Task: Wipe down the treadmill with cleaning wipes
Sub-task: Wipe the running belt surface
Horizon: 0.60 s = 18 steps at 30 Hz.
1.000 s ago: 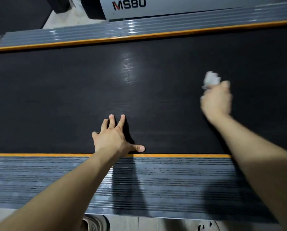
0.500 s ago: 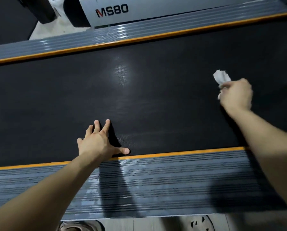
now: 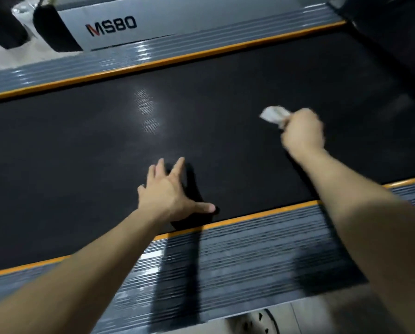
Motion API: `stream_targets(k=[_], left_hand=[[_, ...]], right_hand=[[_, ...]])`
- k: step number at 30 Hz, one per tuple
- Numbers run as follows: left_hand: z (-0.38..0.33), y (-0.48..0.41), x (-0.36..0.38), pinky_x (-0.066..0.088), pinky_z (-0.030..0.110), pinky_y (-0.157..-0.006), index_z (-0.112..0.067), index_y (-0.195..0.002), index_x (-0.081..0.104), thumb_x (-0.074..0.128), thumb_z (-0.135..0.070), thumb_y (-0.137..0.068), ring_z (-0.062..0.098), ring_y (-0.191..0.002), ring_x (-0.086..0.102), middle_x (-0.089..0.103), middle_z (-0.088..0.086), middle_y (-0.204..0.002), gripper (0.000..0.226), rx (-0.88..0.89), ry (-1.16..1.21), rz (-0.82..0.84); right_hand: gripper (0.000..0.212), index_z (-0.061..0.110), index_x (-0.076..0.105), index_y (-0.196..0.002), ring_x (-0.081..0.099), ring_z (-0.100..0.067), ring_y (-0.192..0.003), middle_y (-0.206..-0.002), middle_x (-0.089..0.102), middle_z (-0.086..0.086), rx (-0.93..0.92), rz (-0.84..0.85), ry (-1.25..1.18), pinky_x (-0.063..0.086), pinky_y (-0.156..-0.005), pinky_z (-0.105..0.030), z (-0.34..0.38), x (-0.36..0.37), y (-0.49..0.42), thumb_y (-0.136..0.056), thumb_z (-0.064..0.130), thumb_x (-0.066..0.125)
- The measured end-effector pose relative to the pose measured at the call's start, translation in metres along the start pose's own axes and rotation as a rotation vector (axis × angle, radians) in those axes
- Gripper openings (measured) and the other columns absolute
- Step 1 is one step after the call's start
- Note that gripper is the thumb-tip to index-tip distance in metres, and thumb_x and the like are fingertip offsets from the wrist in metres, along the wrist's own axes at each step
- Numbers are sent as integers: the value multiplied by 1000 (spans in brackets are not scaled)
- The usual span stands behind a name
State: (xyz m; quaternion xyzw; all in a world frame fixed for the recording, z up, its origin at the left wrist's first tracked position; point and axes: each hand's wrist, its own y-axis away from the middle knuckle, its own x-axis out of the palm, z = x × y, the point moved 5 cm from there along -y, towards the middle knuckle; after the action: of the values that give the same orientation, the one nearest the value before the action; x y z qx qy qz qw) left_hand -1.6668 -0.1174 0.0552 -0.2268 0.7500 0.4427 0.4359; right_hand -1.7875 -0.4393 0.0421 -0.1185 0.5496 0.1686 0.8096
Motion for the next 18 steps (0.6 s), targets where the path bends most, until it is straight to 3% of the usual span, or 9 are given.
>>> stream_targets(k=[2,5,8,11,13,15,18], left_hand=[[-40,-7,9,23,73,-125,-47,-168,-11,86,-92,-43,33,-166,-12,-17,0,-179,165,46,-35,49],[-73,-21,21,32,81,-114,-44,-167,-16,86,-91,-46,43,-164,-5,-13,3,-179,165,76,-181,87],[-75,-28,28,43,76,-106,-43,-168,-8,82,-96,-43,47,-159,10,-1,5,-178,162,77,-310,56],[-71,-31,32,46,74,-107,-48,-166,-7,81,-95,-42,46,-161,8,-1,4,-180,160,101,-311,51],[-71,-32,32,46,73,-107,-51,-165,-9,81,-96,-41,46,-162,8,-2,3,-180,160,94,-298,51],[-70,-32,32,49,71,-105,-49,-166,-10,80,-98,-39,45,-160,11,0,3,-179,163,92,-323,50],[-71,-33,31,49,69,-105,-46,-168,-9,78,-100,-39,45,-161,9,-3,3,-179,165,88,-333,61]], right_hand=[[24,7,73,-115,69,-43,-111,-119,70,-19,151,-58,-47,60,-90,-47,-52,-13,-25,-92,12,71],[35,8,57,-128,63,-40,-119,-128,63,-18,196,-67,-135,52,-94,-50,-45,0,-9,-96,14,71],[43,8,58,-130,64,-42,-117,-128,57,-16,-95,58,-101,54,-92,-47,23,15,27,-91,14,73],[28,12,68,-122,62,-39,-106,-122,46,-11,-548,359,-6,50,-78,-44,92,35,100,-95,13,62],[24,12,69,-119,60,-37,-103,-120,44,-9,-694,410,9,43,-73,-42,99,37,113,-101,10,55],[19,11,68,-116,63,-41,-104,-117,52,-13,-561,287,18,48,-76,-42,67,21,73,-101,12,57],[28,9,68,-124,64,-47,-111,-124,52,-19,-142,60,127,55,-92,-45,-37,-21,-25,-100,16,58]])
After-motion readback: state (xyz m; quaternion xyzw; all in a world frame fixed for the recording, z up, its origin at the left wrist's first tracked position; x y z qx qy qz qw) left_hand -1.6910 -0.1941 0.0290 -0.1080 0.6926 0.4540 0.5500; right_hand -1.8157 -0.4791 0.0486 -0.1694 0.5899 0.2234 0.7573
